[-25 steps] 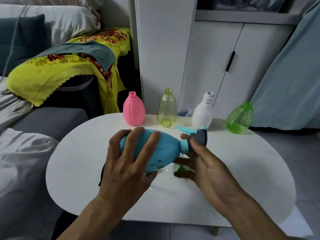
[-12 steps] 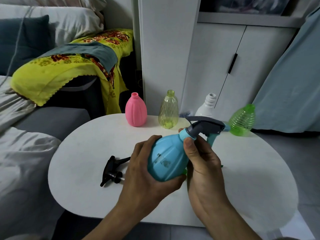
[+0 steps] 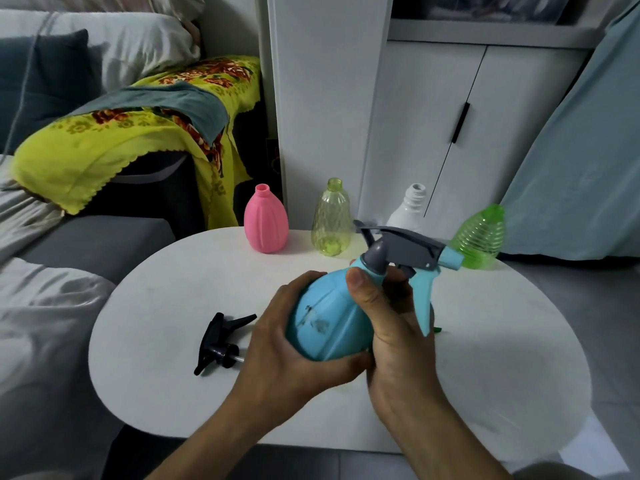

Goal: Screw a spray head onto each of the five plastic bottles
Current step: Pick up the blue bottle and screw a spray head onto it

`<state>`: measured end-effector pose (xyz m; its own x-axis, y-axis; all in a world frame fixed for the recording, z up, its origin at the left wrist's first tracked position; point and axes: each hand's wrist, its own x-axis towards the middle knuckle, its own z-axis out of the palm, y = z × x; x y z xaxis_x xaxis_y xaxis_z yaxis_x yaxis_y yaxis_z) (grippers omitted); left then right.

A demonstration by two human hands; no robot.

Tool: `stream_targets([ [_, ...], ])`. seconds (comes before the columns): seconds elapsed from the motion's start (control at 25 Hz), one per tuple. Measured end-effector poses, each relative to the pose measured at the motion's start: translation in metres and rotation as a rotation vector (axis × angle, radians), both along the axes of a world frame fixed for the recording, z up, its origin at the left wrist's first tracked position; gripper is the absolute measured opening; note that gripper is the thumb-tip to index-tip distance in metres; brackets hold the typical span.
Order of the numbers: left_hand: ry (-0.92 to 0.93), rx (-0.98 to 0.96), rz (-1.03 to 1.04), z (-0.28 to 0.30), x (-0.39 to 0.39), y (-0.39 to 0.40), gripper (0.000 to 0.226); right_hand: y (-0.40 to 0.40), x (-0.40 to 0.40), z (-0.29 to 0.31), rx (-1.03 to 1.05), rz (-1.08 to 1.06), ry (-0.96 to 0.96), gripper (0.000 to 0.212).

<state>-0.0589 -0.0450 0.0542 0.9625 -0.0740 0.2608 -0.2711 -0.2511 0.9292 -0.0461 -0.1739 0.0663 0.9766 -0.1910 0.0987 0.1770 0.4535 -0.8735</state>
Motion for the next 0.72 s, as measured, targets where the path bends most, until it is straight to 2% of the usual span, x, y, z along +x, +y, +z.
stream_targets([
  [0.08,0.076,-0.099,-0.117,0.005,0.001,0.004,0.078,-0.007,0.002,0.001,-0.102,0.030,-0.091,0.050],
  [0.16,0.172,-0.217,-0.190,0.009,0.004,0.010,0.072,-0.012,0.005,0.002,-0.154,0.108,-0.117,0.026],
  [0.24,0.230,-0.237,-0.248,0.012,0.008,0.015,0.069,-0.017,0.009,0.004,-0.061,0.169,-0.121,0.014],
  [0.36,0.249,-0.197,-0.305,0.012,0.008,0.018,0.070,-0.025,0.013,0.007,0.093,0.206,-0.100,0.029],
  [0.48,0.243,-0.145,-0.277,0.010,0.004,0.015,0.075,-0.027,0.016,0.007,0.094,0.279,-0.064,0.036],
  [0.56,0.262,-0.125,-0.270,0.011,0.004,0.018,0.074,-0.027,0.016,0.008,0.088,0.369,-0.047,0.031],
  [0.72,0.302,-0.049,-0.339,0.015,0.006,0.026,0.078,-0.029,0.015,0.011,0.038,0.435,-0.032,0.038],
])
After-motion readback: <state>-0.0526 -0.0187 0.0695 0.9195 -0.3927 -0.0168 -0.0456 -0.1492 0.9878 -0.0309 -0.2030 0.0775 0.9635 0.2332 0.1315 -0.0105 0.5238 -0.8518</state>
